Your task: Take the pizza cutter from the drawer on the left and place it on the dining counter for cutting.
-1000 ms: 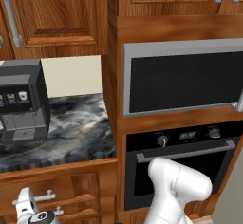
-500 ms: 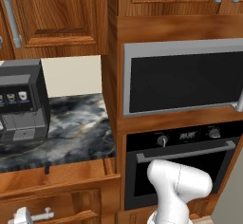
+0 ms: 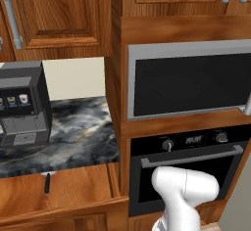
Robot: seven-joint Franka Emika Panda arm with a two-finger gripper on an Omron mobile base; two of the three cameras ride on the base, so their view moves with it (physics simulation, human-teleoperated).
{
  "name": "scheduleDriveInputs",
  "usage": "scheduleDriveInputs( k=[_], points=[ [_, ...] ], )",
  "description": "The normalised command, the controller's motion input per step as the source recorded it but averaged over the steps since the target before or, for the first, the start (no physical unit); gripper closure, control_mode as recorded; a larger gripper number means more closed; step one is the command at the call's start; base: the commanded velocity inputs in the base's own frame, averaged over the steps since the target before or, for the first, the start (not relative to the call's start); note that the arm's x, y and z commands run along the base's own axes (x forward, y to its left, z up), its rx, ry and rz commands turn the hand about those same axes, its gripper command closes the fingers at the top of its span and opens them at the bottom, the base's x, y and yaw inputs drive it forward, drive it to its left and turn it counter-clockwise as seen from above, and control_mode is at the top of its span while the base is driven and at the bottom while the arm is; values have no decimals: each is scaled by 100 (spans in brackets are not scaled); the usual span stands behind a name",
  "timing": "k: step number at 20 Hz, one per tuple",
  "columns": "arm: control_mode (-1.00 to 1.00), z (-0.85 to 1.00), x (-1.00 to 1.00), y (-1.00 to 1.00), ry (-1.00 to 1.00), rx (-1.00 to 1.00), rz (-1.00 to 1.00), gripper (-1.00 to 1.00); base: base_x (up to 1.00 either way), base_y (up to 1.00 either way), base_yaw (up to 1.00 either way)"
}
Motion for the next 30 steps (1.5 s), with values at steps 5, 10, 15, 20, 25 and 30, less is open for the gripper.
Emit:
scheduleDriveInputs(
  k=[5,10,15,20,25,30],
  points=[
    [-100,-5,-69,0,0,0,0,100,0,0,0],
    [-100,-5,-65,0,1,0,0,100,0,0,0],
    [-100,-6,-64,0,2,0,0,100,0,0,0],
    [-100,-6,-61,0,3,0,0,100,0,0,0],
    [-100,-6,-56,0,3,0,0,100,0,0,0],
    [-100,-7,-54,1,3,0,0,100,0,0,0]
  ],
)
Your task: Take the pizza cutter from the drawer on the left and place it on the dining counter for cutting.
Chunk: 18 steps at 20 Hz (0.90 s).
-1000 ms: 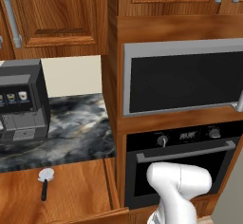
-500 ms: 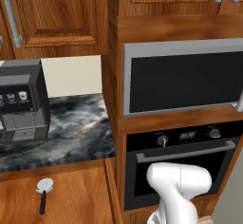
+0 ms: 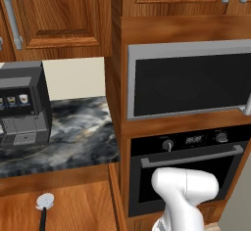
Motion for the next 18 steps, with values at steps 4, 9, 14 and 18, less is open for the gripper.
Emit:
scheduleDriveInputs(
  k=[4,9,14,18],
  points=[
    [-100,-4,-48,0,5,0,0,100,0,0,0],
    [-100,-9,-46,6,5,0,0,100,0,0,0],
    [-100,-6,-54,12,4,0,0,-100,0,0,0],
    [-100,0,-54,20,0,0,0,-100,0,0,0]
  ],
)
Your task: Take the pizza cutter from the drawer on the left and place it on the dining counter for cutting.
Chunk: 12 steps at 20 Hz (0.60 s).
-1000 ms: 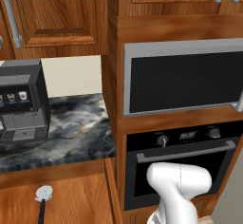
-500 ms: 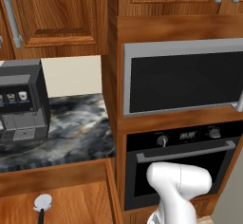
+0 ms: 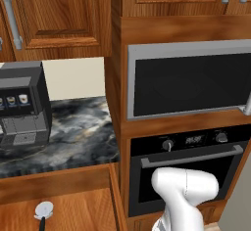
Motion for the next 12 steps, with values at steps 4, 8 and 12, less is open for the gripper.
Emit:
scheduleDriveInputs(
  k=[4,8,12],
  points=[
    [-100,2,-59,27,0,0,0,-100,0,0,0],
    [-100,39,-66,17,-1,0,0,-100,0,0,0],
    [-100,84,-44,2,0,0,0,-100,0,0,0]
  ],
)
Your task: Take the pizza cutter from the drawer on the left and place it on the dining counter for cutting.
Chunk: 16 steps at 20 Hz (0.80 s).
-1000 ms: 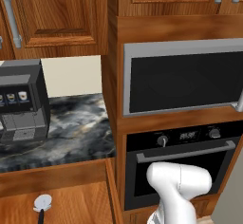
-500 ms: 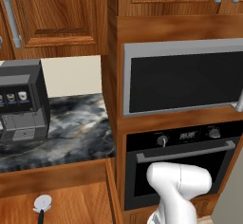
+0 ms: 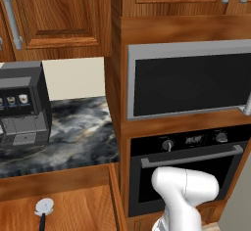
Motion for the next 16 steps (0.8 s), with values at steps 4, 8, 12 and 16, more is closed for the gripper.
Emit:
scheduleDriveInputs(
  k=[4,8,12,16],
  points=[
    [-100,98,-36,0,0,1,-1,-100,0,0,0],
    [-100,100,-36,0,0,3,-2,-100,0,0,0],
    [-100,100,-21,-1,0,6,-3,-100,0,0,0],
    [-100,99,-13,-3,0,8,-5,-100,0,0,0]
  ],
)
